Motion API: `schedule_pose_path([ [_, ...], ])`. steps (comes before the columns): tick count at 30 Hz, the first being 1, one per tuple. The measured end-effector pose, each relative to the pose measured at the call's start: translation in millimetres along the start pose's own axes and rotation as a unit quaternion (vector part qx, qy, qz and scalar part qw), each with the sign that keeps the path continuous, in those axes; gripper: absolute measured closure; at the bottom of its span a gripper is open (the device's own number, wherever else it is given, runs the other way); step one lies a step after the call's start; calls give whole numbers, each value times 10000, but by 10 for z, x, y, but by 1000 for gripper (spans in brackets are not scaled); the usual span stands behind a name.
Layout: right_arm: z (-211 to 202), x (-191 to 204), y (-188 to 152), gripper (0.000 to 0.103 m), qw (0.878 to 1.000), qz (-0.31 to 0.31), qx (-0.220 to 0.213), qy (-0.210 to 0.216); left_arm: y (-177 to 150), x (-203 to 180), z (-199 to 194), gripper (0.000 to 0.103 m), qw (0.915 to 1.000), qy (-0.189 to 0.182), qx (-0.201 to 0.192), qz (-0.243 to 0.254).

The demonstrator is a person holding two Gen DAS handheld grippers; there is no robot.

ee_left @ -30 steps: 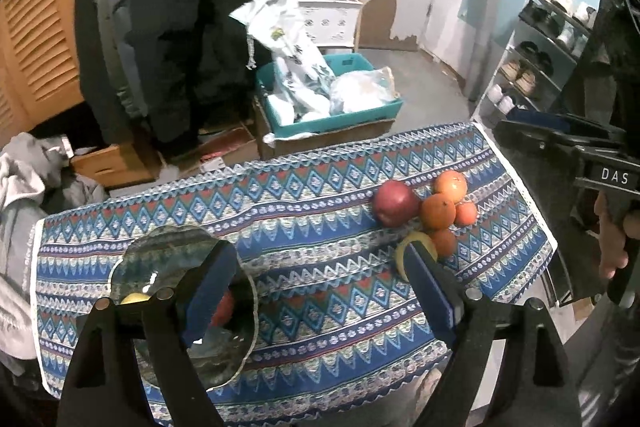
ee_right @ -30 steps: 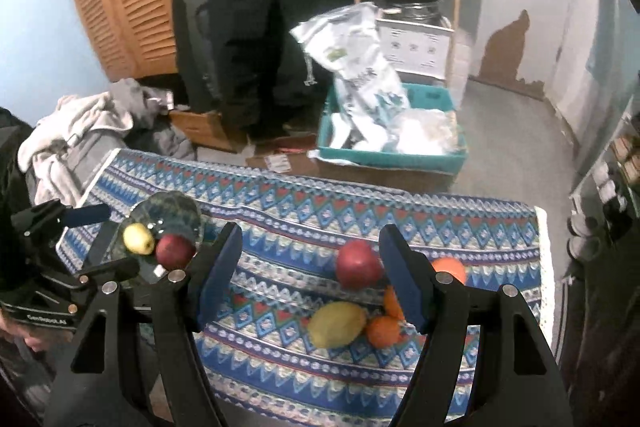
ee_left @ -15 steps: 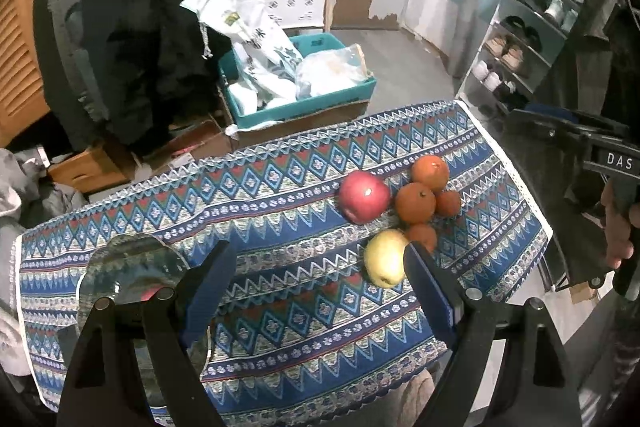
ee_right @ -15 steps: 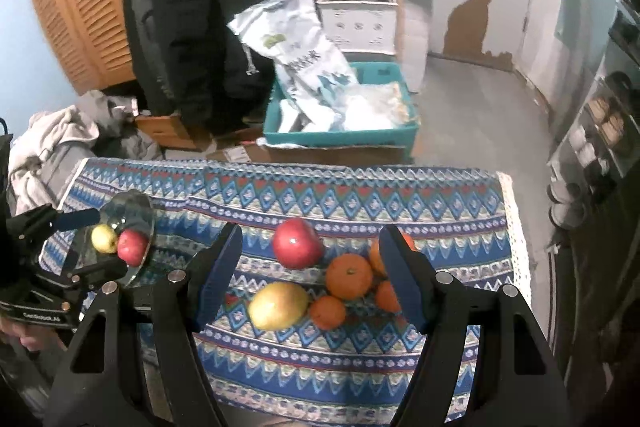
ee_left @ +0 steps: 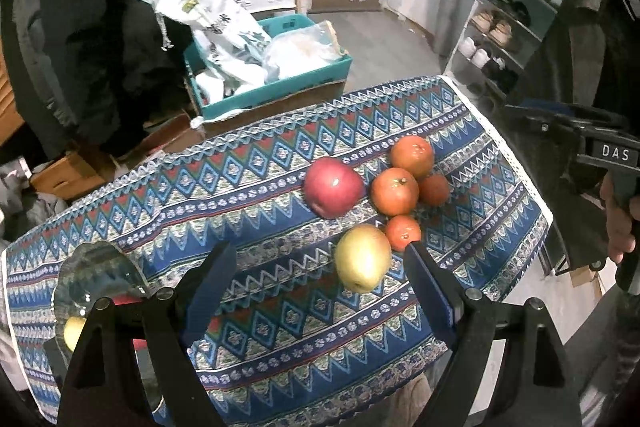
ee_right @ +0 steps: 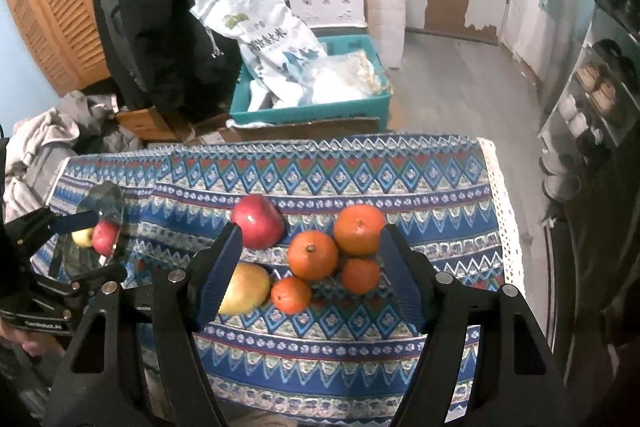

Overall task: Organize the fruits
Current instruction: 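Bring the left tool onto the second yellow pear while the right tool approaches the oranges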

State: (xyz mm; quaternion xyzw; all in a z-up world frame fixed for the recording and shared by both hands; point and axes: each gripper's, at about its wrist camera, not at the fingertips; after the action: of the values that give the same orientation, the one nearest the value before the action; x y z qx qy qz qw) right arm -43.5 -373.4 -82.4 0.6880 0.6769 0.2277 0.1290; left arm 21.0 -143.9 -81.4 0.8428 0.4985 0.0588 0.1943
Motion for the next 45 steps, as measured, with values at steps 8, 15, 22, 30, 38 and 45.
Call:
schedule_pose_path([
  [8,180,-209,-88,31,9994,223,263,-39,22,-171,412,16,9996,-99,205,189],
  [15,431,-343,-165,31,9977,327,583,-79,-12,-265,798,16,9981,-145,513,319],
  [22,720,-458,-258,31,9952,360,910,-73,-28,-315,1079,16,9964,-21,724,449],
  [30,1037,-502,-351,31,9919,336,1226,-41,-36,-398,1358,16,9939,-135,997,440],
  [38,1286,-534,-403,31,9891,275,1445,-31,-33,-370,1609,17,9922,-245,1197,254],
  [45,1466,-539,-442,31,9873,211,1572,-64,-35,-346,1707,35,9897,-547,1304,213],
])
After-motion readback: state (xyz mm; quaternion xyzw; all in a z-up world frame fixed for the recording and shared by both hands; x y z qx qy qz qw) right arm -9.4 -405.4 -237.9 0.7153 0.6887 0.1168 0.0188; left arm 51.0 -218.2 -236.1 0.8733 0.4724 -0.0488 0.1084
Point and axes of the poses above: each gripper's, at about its wrist camera, not at the fingertips, and z roughly the way its jaws point, x to its left, y to its top, and after that the axes turned 7 degrees about x, right-handed
